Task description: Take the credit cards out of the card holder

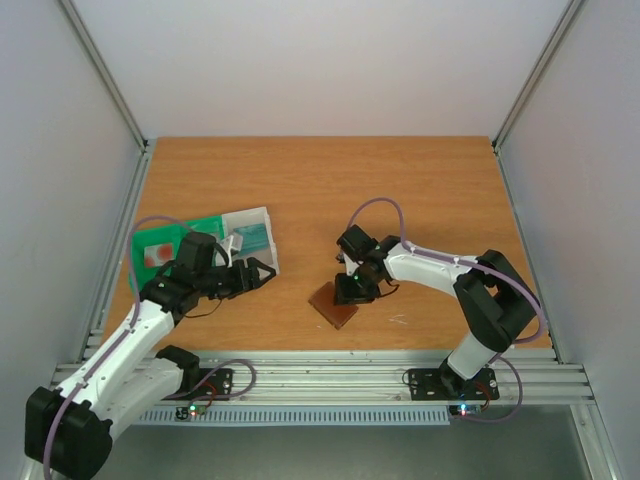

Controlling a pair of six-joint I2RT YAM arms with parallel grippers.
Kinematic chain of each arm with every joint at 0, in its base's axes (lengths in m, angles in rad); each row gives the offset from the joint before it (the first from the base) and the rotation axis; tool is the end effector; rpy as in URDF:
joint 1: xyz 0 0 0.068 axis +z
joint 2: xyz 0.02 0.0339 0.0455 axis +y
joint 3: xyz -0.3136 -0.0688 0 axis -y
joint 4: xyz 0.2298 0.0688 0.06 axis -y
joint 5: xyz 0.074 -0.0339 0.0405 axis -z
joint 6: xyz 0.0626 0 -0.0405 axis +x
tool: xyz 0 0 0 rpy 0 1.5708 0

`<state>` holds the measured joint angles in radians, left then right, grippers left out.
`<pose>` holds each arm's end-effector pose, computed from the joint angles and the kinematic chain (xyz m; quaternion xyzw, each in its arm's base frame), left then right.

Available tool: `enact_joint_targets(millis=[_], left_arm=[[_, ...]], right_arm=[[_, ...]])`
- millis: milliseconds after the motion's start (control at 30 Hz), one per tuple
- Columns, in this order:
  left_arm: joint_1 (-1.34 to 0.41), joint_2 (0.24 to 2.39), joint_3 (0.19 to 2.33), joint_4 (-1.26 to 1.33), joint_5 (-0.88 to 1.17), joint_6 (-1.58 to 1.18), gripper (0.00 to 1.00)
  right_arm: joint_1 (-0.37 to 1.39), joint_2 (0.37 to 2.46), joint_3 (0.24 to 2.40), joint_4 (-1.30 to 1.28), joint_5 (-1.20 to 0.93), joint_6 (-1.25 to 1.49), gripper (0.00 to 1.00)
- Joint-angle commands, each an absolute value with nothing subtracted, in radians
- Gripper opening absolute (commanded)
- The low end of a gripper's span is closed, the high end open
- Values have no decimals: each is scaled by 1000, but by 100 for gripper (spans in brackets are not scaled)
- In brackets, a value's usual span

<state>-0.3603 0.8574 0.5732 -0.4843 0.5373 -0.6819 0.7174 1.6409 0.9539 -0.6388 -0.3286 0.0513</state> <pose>0.1235 -0.0808 0.2550 -0.0398 0.8927 -0.3993 0.2048 0.2052 0.2059 0.1977 -0.3390 0.9188 0.1957 0.0509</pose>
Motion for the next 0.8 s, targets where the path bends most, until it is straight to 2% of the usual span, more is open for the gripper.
enact_joint_targets(millis=[0, 233, 467, 667, 700, 733, 767], left_arm=[[-365, 854, 572, -405, 559, -696, 74], [-365, 839, 572, -434, 552, -671, 74], [-365, 799, 564, -448, 537, -676, 75], [-365, 765, 566, -458, 559, -674, 86], [-365, 760, 575, -473, 552, -669, 90], [-365, 755, 583, -483, 551, -661, 98], [-365, 750, 592, -489, 553, -654, 99]], right_arm=[[722, 1607, 887, -655, -409, 73, 38], [730, 1505, 836, -635, -563, 174, 36], [739, 1450, 938, -788, -372, 182, 37], [750, 1497, 984, -795, -321, 222, 36], [754, 1503, 987, -783, -321, 230, 36], [762, 1511, 993, -776, -314, 236, 36], [771, 1521, 1004, -777, -301, 236, 35]])
